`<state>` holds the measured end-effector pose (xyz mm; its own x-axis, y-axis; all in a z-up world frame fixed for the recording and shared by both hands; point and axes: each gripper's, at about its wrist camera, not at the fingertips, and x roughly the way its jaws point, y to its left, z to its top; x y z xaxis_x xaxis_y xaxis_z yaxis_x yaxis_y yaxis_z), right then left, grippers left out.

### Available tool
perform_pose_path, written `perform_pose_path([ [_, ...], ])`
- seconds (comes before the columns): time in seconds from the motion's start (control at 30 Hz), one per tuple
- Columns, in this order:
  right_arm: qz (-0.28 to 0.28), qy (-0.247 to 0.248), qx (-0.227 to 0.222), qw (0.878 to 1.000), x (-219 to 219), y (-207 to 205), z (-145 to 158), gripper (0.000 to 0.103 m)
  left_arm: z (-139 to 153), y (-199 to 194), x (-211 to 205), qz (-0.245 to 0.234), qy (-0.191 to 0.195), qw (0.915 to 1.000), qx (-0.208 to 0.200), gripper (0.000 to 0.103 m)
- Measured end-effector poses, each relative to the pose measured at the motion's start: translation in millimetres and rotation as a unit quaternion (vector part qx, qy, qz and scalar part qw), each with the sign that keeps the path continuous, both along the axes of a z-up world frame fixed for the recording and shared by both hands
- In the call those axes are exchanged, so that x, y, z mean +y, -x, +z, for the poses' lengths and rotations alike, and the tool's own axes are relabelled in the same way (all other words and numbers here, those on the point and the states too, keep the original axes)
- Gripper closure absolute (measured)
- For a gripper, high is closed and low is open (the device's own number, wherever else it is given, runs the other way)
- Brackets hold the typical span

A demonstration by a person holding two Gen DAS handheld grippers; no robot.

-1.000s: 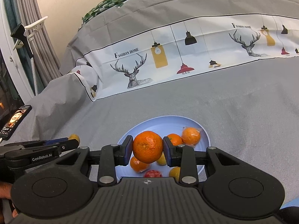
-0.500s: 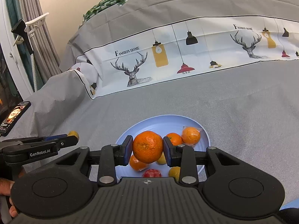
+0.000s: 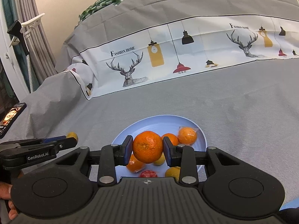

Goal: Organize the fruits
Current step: 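Carry the lime and orange over the blue plate with both tools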

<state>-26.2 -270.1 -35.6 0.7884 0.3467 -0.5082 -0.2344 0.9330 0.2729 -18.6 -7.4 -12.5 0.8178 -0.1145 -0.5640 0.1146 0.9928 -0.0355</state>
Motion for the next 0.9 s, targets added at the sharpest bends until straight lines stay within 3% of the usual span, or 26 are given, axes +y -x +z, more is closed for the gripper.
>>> perform_pose_path([
  [0.9, 0.007, 0.024, 0.008, 1.000, 15, -16, -10, 0.067, -28, -19, -37, -0.074, 0.036, 0.9965, 0.014, 0.077],
])
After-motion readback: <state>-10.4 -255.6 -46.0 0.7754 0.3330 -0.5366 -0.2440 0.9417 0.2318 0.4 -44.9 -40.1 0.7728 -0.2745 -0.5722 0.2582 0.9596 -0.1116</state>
